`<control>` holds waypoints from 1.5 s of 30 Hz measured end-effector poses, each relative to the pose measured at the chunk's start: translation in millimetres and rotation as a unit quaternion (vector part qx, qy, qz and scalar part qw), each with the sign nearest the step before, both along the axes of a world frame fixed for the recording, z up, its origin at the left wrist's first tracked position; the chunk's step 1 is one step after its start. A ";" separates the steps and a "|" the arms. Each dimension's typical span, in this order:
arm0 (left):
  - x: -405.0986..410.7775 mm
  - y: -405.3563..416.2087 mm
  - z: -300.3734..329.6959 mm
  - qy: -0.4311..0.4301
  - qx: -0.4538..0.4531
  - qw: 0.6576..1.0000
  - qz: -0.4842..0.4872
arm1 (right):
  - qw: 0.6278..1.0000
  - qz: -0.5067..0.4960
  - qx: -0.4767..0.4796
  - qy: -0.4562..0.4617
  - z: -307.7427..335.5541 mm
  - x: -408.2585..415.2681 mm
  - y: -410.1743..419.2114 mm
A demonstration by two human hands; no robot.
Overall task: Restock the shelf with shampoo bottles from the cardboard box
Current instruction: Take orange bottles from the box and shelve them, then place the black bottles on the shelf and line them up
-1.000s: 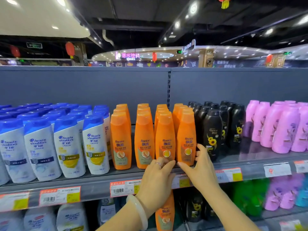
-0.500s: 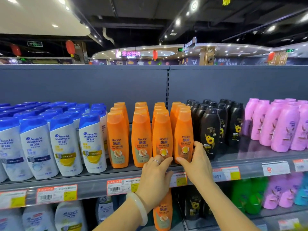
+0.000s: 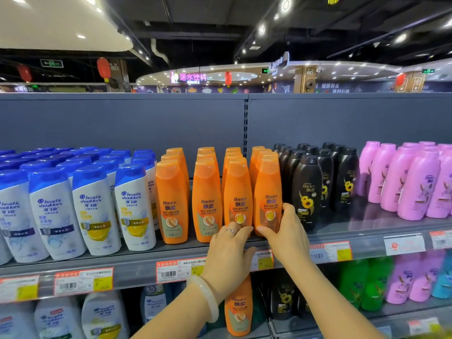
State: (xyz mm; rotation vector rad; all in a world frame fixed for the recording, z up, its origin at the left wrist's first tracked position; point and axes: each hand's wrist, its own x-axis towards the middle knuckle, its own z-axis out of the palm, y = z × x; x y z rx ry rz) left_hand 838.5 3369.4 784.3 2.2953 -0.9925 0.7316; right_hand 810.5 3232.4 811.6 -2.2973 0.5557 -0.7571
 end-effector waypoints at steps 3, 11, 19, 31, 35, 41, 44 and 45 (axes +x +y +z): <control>-2.7 -0.1 2.3 0.008 0.002 1.000 0.003 | 1.000 -0.003 0.001 0.007 1.0 1.5 0.0; -6.1 3.2 -1.3 0.014 0.008 1.000 0.001 | 1.000 0.006 0.000 0.004 -0.9 -1.3 -1.1; -5.5 56.1 -8.1 -0.069 -0.076 0.995 0.014 | 0.978 0.103 -0.114 -0.138 -9.7 -29.4 24.5; -3.8 103.2 -20.7 -0.043 -0.050 0.996 0.058 | 0.961 0.158 -0.221 -0.050 -43.4 -28.6 76.3; -15.4 89.8 -22.9 -0.040 -0.093 0.995 0.017 | 0.972 0.165 -0.164 -0.039 -48.8 -48.4 75.4; -51.8 34.3 -48.9 0.030 0.001 0.994 -0.102 | 0.983 0.077 -0.140 0.088 -87.8 -109.0 31.6; -76.8 -1.0 -71.3 0.100 0.080 0.985 -0.113 | 0.980 0.036 -0.108 0.164 -110.4 -145.1 -2.6; -86.7 -12.4 -79.0 0.112 0.106 0.980 -0.125 | 0.979 0.025 -0.095 0.180 -118.3 -157.7 -13.9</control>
